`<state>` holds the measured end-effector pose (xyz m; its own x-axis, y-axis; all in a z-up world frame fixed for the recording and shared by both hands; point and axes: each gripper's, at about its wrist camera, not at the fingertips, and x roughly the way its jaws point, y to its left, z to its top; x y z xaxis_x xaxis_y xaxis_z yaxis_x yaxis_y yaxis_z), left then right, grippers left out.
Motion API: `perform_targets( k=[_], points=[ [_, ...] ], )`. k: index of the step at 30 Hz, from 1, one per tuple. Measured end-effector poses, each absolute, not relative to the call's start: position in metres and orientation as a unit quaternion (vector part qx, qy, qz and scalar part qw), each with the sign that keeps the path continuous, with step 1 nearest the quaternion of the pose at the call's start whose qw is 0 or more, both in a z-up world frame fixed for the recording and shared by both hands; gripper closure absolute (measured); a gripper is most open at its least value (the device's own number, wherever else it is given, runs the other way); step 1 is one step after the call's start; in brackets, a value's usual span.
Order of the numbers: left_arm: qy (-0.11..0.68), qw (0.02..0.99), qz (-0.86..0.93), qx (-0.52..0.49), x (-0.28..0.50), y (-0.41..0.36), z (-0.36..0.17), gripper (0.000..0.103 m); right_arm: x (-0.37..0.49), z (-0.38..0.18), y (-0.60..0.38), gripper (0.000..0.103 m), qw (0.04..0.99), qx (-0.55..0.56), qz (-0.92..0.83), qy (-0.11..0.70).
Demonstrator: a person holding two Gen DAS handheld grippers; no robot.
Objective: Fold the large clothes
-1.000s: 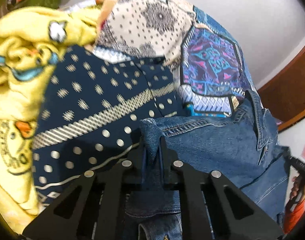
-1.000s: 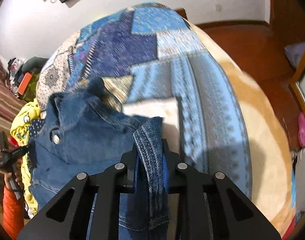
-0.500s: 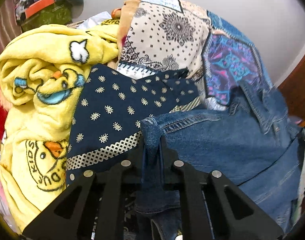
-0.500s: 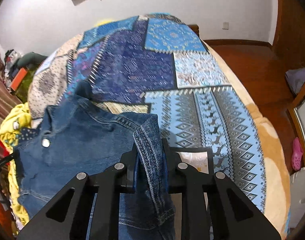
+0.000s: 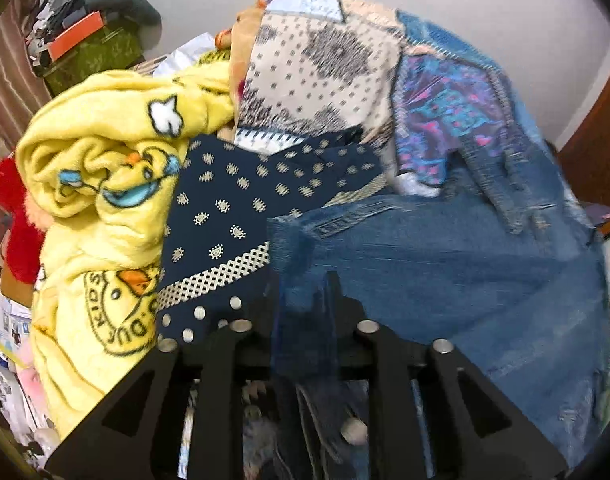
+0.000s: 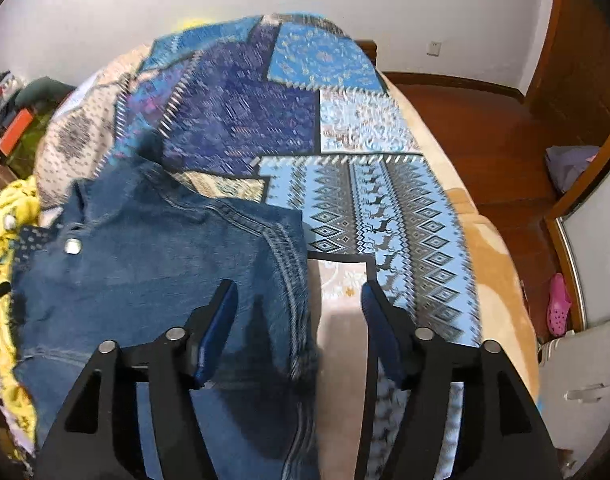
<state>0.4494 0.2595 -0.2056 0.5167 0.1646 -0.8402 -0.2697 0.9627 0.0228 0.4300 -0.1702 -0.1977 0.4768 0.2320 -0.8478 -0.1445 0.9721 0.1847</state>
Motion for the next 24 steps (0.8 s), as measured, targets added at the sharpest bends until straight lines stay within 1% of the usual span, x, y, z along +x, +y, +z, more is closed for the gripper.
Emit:
perform_targets(
  k=[1,2,4,6,8,9,10,11,13,15,19,24],
  points=[
    [0.468,0.873,0.123,-0.055,0.444,0.255,-0.196,0.069,0.422,-0.186,-0.173,0.034,0.863,0.047,0.112,0.491],
    [0.458,0.879,0.122,-0.051,0.436,0.251,-0.185,0.066,0.415,-0.176,-0.175,0.031,0.867,0.048,0.113,0.482],
    [0.441,0.889,0.117,-0.037,0.423,0.239,-0.165,0.054,0.403,-0.159,-0.176,0.026,0.874,0.049,0.12,0.468],
    [0.427,0.897,0.11,-0.024,0.408,0.228,-0.146,0.048,0.386,-0.138,-0.178,0.022,0.881,0.05,0.129,0.452],
    [0.414,0.905,0.097,-0.015,0.389,0.216,-0.128,0.041,0.368,-0.118,-0.179,0.021,0.889,0.049,0.138,0.434],
    [0.41,0.907,0.095,-0.011,0.383,0.212,-0.123,0.035,0.358,-0.111,-0.18,0.02,0.892,0.046,0.142,0.426],
    [0.403,0.91,0.091,-0.005,0.372,0.207,-0.116,0.031,0.346,-0.101,-0.18,0.02,0.896,0.042,0.147,0.417],
    [0.397,0.914,0.087,0.0,0.361,0.201,-0.111,0.029,0.336,-0.094,-0.18,0.02,0.899,0.037,0.151,0.41],
    [0.389,0.917,0.084,0.006,0.342,0.193,-0.105,0.012,0.319,-0.085,-0.18,0.019,0.903,0.029,0.16,0.398],
    [0.379,0.922,0.083,0.01,0.321,0.186,-0.102,0.008,0.302,-0.081,-0.18,0.017,0.905,0.02,0.165,0.391],
    [0.382,0.921,0.079,0.006,0.285,0.182,-0.11,0.008,0.268,-0.085,-0.182,0.013,0.906,0.002,0.175,0.384],
    [0.413,0.907,0.081,-0.03,0.244,0.189,-0.145,0.007,0.234,-0.115,-0.187,0.012,0.893,-0.003,0.179,0.413]
  ],
)
